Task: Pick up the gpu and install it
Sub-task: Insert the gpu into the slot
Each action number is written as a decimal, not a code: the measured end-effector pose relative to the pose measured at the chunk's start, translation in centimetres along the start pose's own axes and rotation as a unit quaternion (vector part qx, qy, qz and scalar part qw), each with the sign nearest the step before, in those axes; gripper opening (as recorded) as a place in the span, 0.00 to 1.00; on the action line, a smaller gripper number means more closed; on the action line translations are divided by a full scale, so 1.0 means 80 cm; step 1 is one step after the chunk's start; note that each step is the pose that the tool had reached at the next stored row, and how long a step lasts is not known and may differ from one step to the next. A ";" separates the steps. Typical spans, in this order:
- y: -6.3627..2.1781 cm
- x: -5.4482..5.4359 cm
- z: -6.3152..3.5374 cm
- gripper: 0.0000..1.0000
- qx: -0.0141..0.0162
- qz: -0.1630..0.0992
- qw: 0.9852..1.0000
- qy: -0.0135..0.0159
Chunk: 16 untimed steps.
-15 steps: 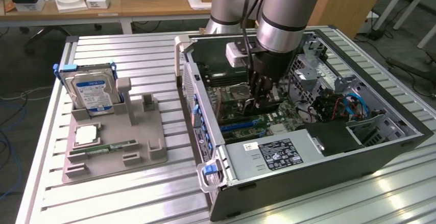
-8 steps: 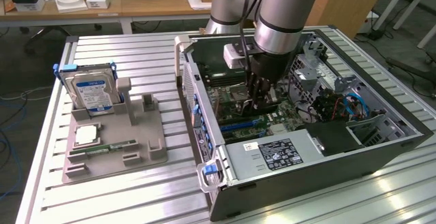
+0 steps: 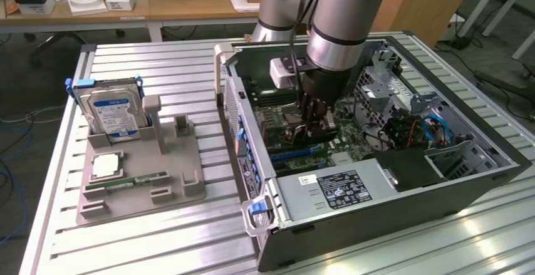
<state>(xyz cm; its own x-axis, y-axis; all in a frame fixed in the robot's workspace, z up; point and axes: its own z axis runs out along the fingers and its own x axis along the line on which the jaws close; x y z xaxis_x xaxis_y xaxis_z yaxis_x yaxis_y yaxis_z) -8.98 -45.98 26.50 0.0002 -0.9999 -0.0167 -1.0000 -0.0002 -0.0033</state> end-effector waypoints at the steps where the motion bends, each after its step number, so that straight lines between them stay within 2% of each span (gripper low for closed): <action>1: 0.000 0.000 0.000 0.26 0.000 0.000 1.000 0.000; 16: 0.007 0.000 0.009 0.26 0.000 0.000 1.000 0.000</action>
<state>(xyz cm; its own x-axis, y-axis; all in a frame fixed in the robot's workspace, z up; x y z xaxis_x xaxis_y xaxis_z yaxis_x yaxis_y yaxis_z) -9.56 -45.97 25.78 0.0003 -0.9999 -0.0168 -1.0000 -0.0003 -0.0033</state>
